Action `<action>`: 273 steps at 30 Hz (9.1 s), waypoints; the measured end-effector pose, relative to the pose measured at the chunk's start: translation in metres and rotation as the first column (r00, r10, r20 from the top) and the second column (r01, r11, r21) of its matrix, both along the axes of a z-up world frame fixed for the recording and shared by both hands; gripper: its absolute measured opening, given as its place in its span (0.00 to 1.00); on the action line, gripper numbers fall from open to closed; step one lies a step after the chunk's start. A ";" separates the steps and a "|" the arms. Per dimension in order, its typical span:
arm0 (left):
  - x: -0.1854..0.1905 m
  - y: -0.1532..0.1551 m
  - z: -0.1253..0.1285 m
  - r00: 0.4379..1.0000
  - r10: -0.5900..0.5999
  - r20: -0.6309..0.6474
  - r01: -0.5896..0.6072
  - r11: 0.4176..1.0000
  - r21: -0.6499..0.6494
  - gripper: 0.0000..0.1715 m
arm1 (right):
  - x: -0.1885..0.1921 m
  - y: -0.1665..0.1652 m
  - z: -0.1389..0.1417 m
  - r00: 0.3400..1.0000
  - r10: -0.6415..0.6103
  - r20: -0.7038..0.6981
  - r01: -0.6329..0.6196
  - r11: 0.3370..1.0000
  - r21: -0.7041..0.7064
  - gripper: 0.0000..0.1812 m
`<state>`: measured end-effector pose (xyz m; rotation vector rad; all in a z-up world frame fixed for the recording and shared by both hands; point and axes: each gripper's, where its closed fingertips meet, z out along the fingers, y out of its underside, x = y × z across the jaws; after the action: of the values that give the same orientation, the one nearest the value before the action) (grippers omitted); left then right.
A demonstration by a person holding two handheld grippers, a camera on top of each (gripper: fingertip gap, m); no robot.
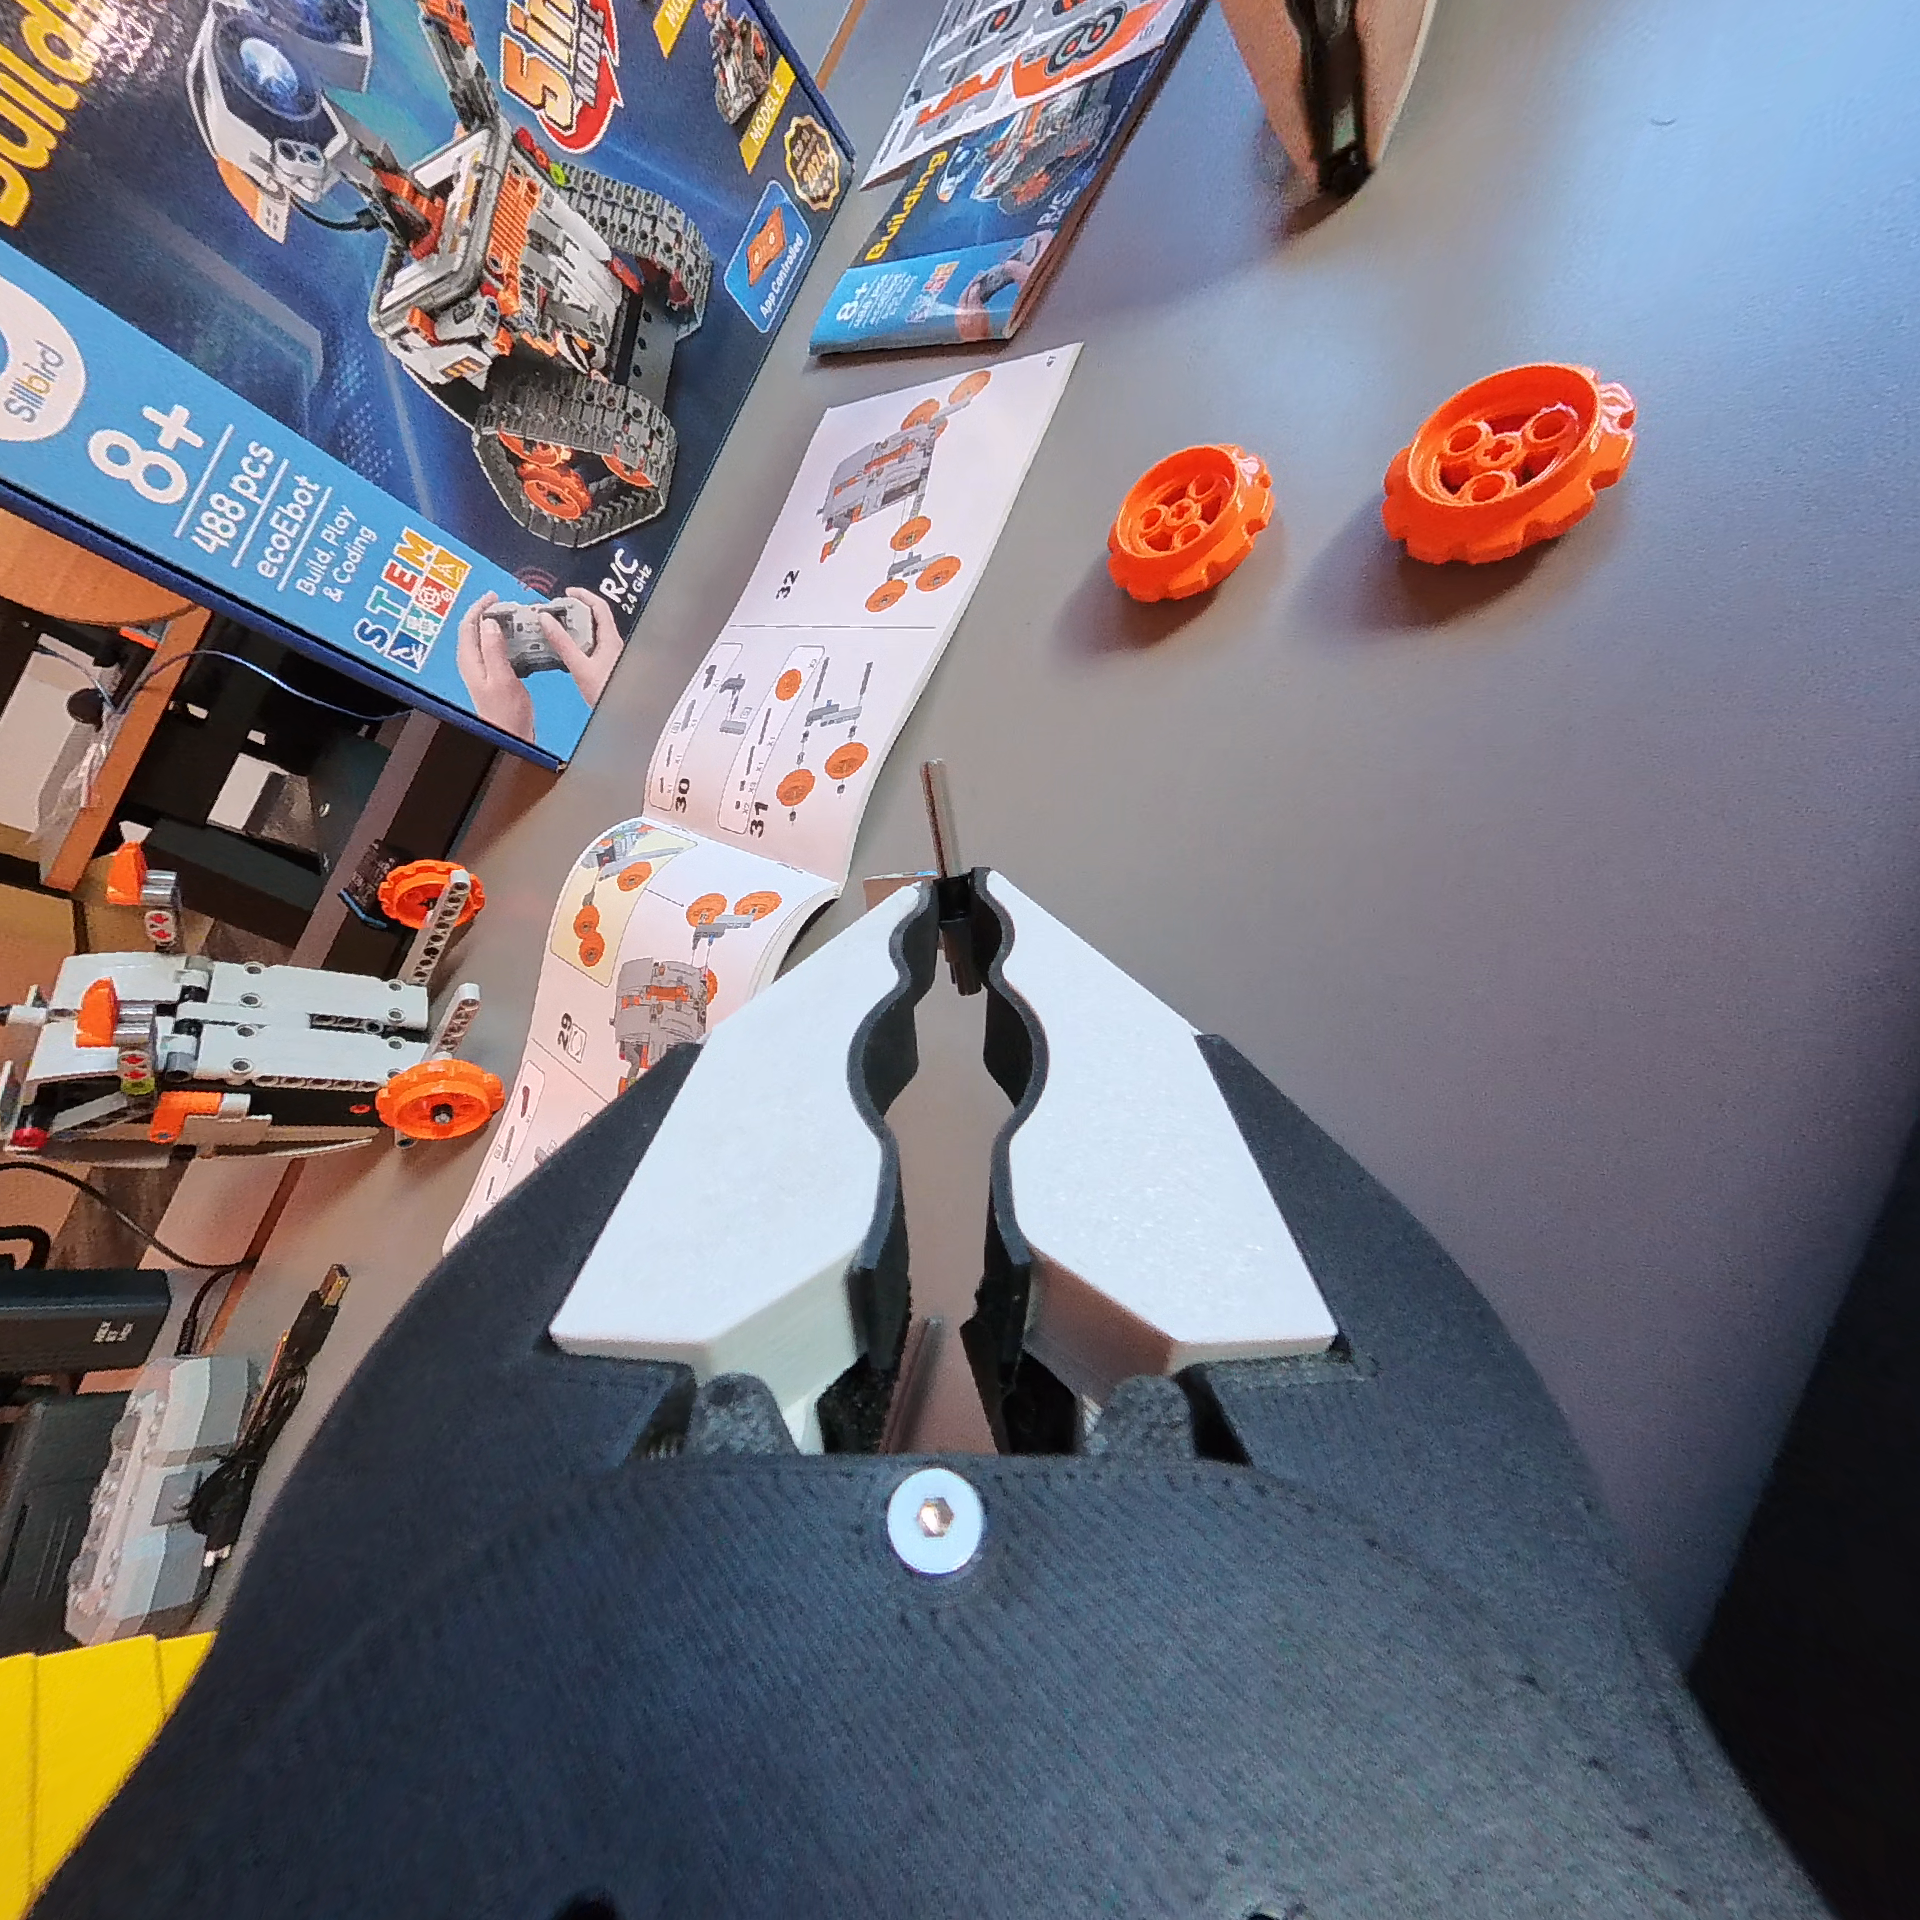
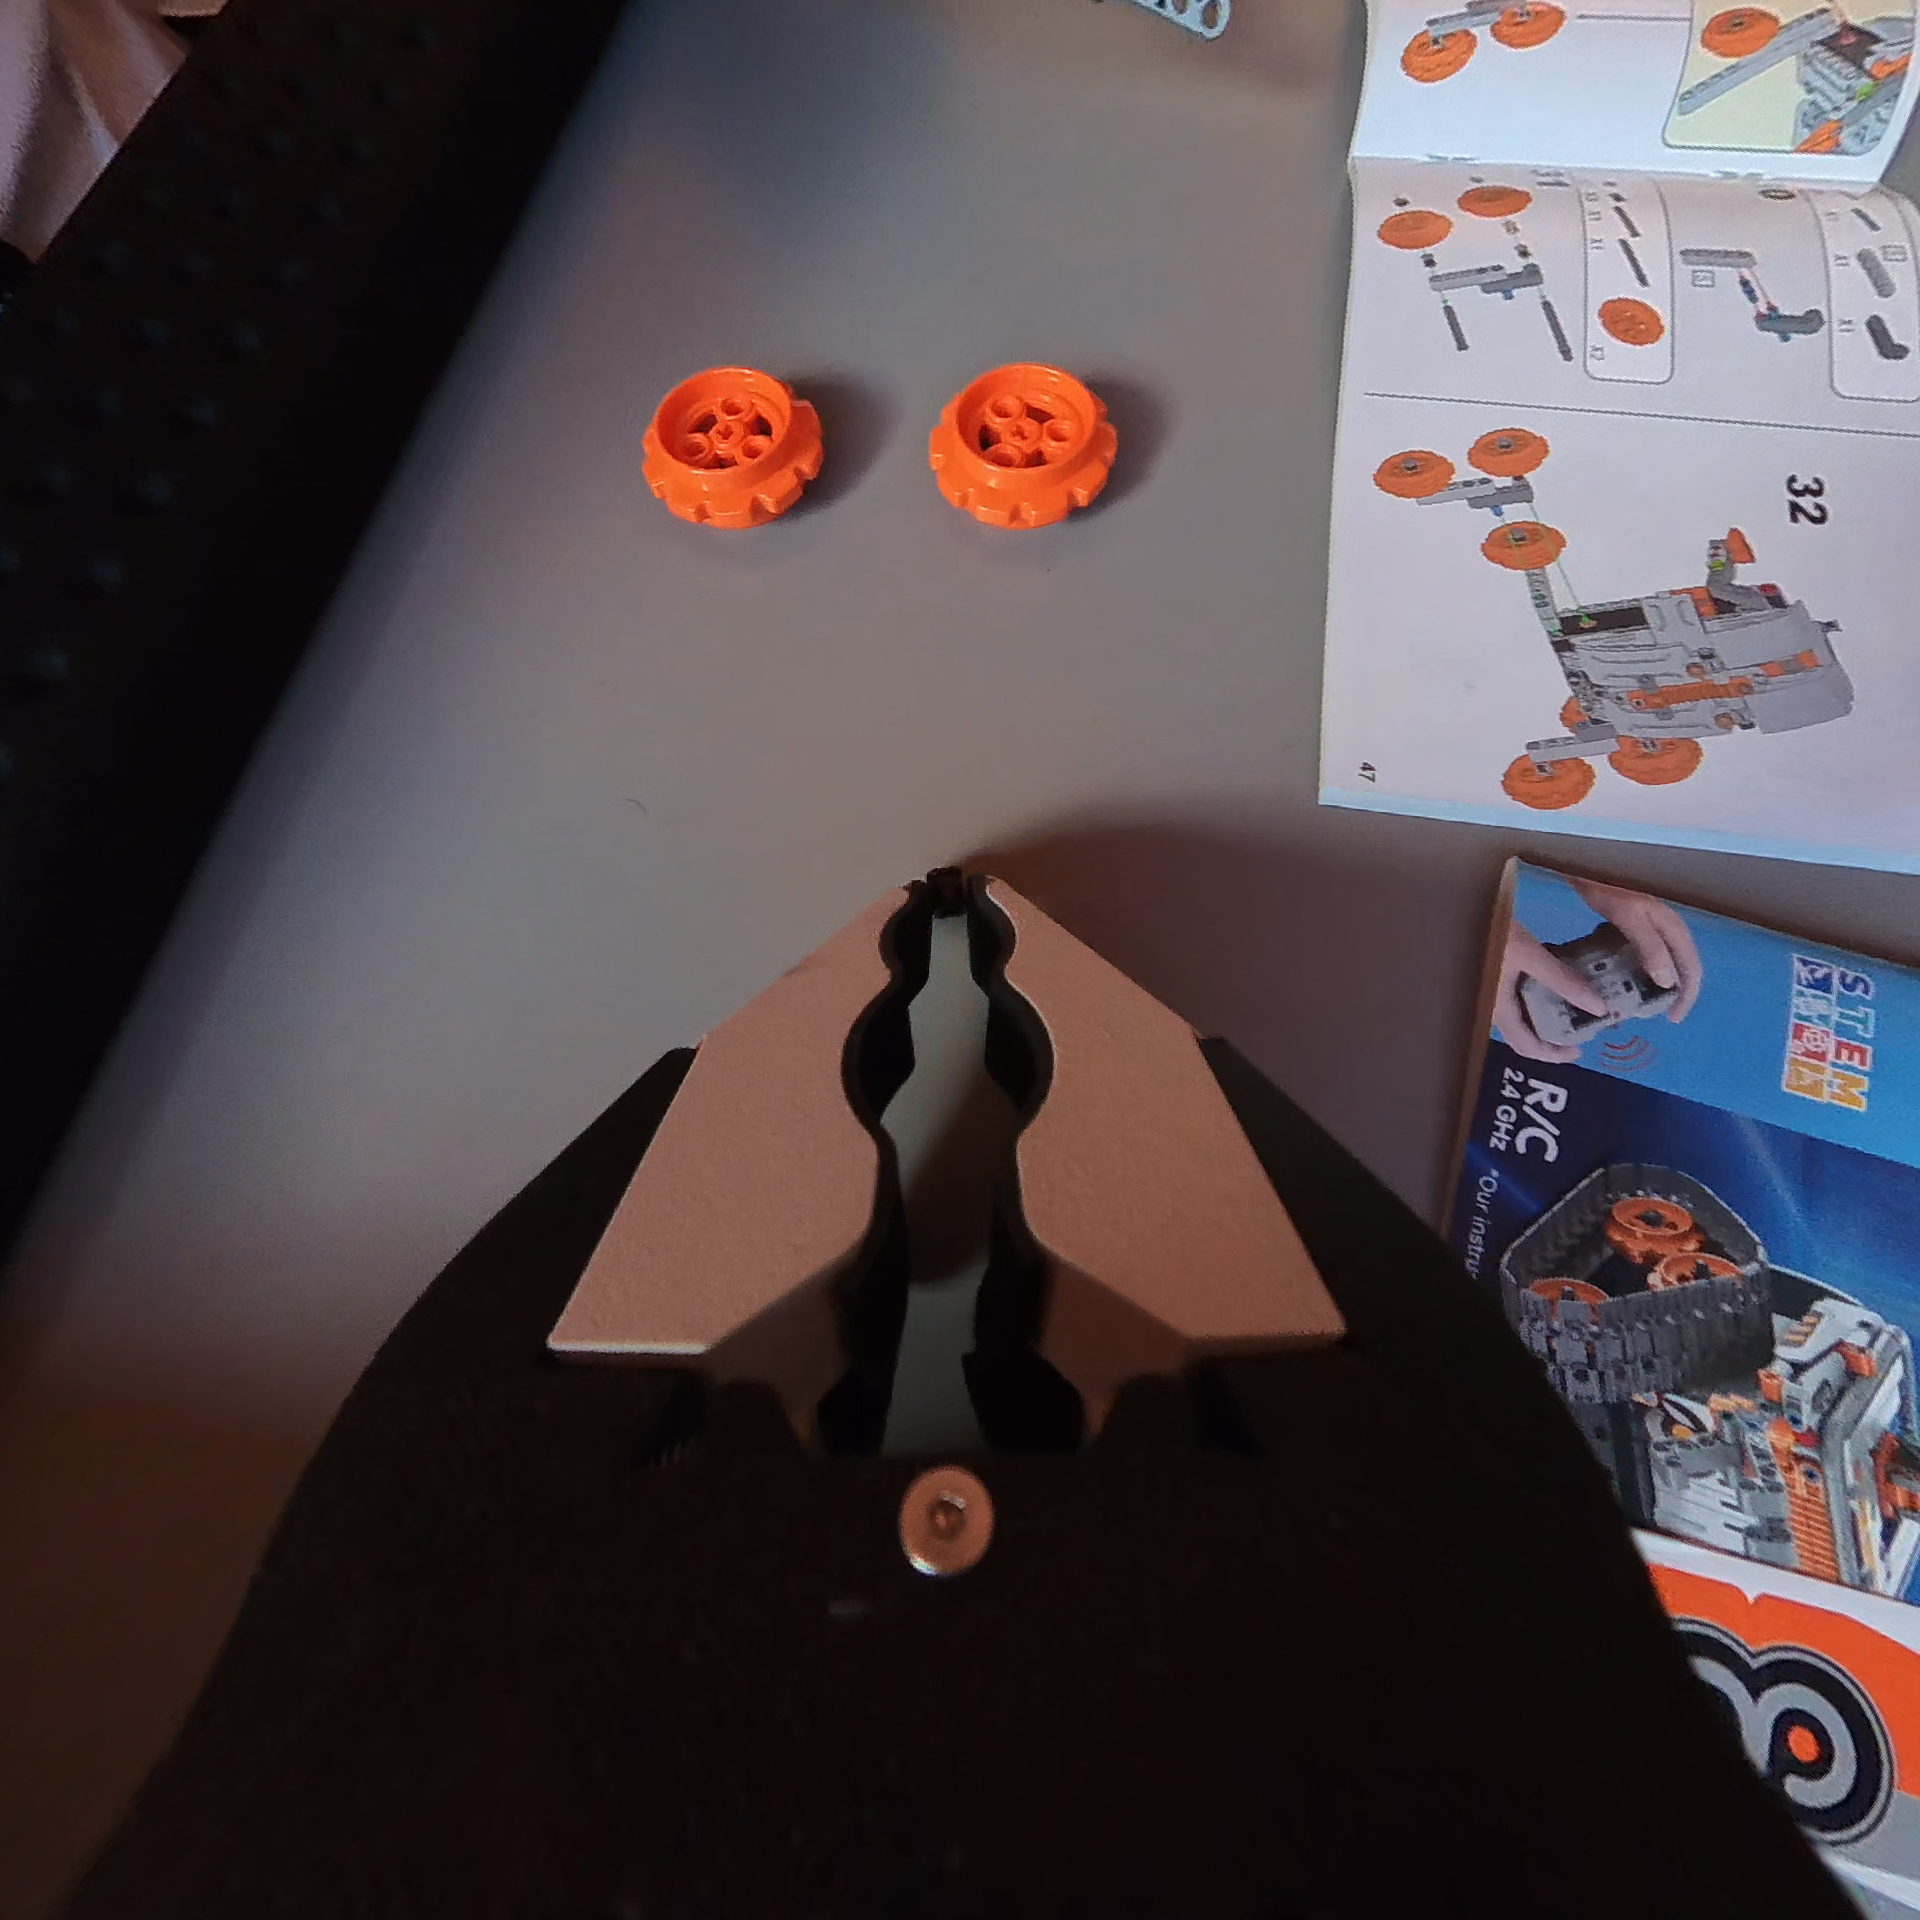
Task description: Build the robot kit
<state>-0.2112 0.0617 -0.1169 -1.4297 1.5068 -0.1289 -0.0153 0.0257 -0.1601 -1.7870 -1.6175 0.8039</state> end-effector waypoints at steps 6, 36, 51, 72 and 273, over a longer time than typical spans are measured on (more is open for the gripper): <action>-0.001 0.000 0.006 1.000 0.006 0.023 -0.007 1.000 0.005 0.01 | 0.056 -0.010 0.000 0.867 -0.083 0.491 0.059 0.996 0.065 0.03; 0.001 -0.017 0.032 0.988 -0.057 0.141 0.058 0.998 -0.004 0.01 | 0.125 -0.047 0.011 0.651 -0.138 0.747 0.180 0.983 0.024 0.10; 0.002 -0.019 0.029 0.990 -0.061 0.125 0.062 0.998 0.001 0.01 | 0.127 -0.048 0.000 0.800 -0.257 0.542 0.358 0.930 -0.087 0.08; 0.002 -0.019 0.029 0.989 -0.063 0.133 0.066 0.998 -0.018 0.02 | 0.120 -0.053 0.002 0.822 -0.258 0.508 0.350 0.932 -0.093 0.06; 0.007 -0.054 0.061 0.926 -0.256 0.278 0.248 0.967 0.064 0.02 | -0.193 -0.023 0.138 0.779 0.126 -0.614 0.039 0.968 0.249 0.03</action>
<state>-0.2041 0.0075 -0.0561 -1.1347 1.4385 -0.4515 -0.2085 0.0026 -0.0218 -1.1255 -1.2368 1.0305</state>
